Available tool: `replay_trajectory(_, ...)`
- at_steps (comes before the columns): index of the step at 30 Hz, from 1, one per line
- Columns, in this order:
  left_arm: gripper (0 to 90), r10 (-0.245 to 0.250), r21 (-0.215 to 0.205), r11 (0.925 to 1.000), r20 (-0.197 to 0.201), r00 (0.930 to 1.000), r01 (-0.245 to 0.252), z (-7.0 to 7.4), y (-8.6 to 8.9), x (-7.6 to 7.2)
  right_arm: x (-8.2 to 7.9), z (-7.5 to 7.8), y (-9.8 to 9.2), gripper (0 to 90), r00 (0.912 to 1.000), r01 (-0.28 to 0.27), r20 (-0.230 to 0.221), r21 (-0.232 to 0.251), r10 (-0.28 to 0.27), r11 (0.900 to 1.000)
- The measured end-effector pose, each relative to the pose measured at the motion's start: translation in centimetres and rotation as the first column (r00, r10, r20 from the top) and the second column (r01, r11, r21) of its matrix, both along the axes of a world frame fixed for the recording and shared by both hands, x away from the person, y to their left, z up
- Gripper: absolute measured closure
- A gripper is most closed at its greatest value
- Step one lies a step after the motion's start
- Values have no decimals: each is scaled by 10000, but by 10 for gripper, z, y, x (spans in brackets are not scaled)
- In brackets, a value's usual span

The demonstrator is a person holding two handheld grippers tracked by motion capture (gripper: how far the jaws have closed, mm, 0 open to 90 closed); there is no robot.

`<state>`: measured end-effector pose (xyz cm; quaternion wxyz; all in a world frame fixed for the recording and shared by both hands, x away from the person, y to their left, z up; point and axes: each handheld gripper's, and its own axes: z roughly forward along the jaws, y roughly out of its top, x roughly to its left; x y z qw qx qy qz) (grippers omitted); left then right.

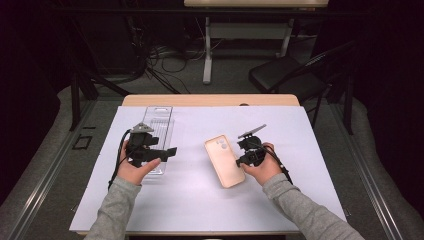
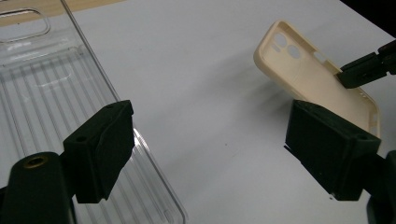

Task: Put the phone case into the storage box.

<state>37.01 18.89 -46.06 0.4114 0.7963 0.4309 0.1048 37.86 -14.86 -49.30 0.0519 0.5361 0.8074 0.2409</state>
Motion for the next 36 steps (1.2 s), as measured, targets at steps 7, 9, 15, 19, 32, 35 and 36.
replay_trajectory(7, 156, -74, 131, 9999, -35, 10000, 75, -3, -6, -1, -2, 1, -1, 865, 9991, 135, 403, 318, -148, 9994)
replay_trajectory(9, 156, -154, 225, 9996, -21, 9999, 155, -4, -7, 0, -3, 0, -2, 865, 9987, 146, 476, 395, -164, 9991)
replay_trajectory(15, 156, -68, 46, 10000, -66, 10000, 68, -6, -11, -1, -7, -1, -5, 865, 9961, 270, 817, 656, -324, 9975)
replay_trajectory(19, 156, -74, -58, 10000, -79, 9999, 73, -7, -14, -2, -11, 1, -5, 865, 9925, 302, 1155, 784, -391, 9965)
replay_trajectory(32, 156, -318, 108, 9994, -69, 9995, 318, -10, -24, -5, -13, 4, 3, 865, 9812, 412, 1799, 1563, -695, 9868)
replay_trajectory(35, 156, -273, 106, 9996, -50, 9996, 274, -11, -25, -5, -14, 5, 7, 865, 9783, 359, 1955, 1670, -688, 9853)
replay_trajectory(36, 157, -256, 98, 9996, -33, 9997, 257, -11, -25, -5, -14, 5, 9, 865, 9770, 326, 2025, 1662, -664, 9856)
